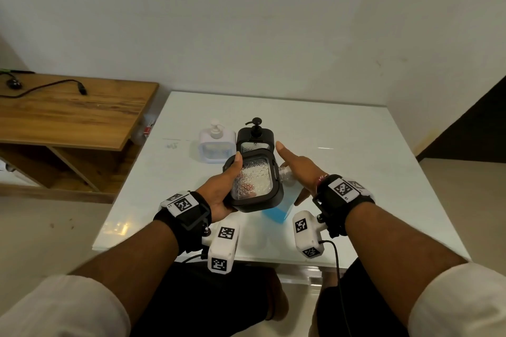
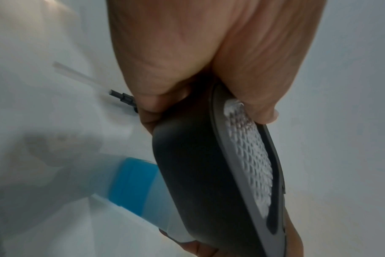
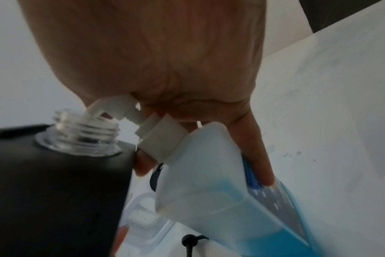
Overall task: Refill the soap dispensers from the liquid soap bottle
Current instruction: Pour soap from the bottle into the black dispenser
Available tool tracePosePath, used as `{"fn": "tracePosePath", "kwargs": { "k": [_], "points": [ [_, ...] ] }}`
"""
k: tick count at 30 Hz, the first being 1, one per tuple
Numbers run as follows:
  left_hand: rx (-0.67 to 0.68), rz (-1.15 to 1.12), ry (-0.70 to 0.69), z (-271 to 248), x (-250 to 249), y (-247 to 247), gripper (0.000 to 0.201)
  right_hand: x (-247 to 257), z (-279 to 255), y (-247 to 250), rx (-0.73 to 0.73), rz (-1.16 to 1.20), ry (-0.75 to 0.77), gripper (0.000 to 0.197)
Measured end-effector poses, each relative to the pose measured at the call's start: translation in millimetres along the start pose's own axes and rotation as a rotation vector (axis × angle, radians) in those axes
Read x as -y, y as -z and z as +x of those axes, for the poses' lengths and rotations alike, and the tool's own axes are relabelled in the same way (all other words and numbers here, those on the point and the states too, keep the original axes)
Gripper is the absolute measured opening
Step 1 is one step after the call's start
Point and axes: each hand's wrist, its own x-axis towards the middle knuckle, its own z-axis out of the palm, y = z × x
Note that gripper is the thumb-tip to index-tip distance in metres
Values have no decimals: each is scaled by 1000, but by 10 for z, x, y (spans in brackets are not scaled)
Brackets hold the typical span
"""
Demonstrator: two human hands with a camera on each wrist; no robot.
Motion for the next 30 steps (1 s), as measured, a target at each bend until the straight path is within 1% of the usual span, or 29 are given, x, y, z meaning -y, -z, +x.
{"fn": "tracePosePath", "kwargs": {
  "k": [1,3,5,6,7,9,12,14,17,19,21,23,24,27,30],
  "points": [
    [-1,-2,-3,-2,-2,-1,60,8,-8,-2,4,1,1,69],
    [2,-9,-6,7,-6,1,67,17,-14,-21,-9,-26,30,63],
    [4,-8,-8,21,-8,13,64,12,1,-44,-35,-9,37,52],
    [5,-13,-6,32,-8,16,62,11,7,-44,-59,0,17,51],
    [3,-16,-5,39,-8,26,60,17,15,-46,-69,-8,-2,55],
    [8,0,-8,46,-4,30,61,18,24,-24,-44,-41,23,63],
    [15,17,-11,34,3,24,67,37,-23,11,8,-38,-1,65],
    [13,14,-15,31,0,15,65,58,-79,29,28,-28,6,60],
    [28,-3,-12,36,-4,9,67,48,-44,12,-1,-36,36,46],
    [30,-9,-9,46,-7,14,61,29,-9,-7,-30,-38,24,49],
    [27,-10,-2,56,-7,20,57,21,5,-10,-18,-107,62,58],
    [36,-2,2,59,-3,21,63,14,5,-7,-3,-86,36,68],
    [38,-2,2,61,1,22,66,16,-8,4,10,-68,17,69],
    [36,-9,-5,64,-4,22,69,27,-14,12,14,-48,11,70],
    [42,-9,-5,61,-5,15,71,-1,28,-5,-45,-110,77,64]
  ]
}}
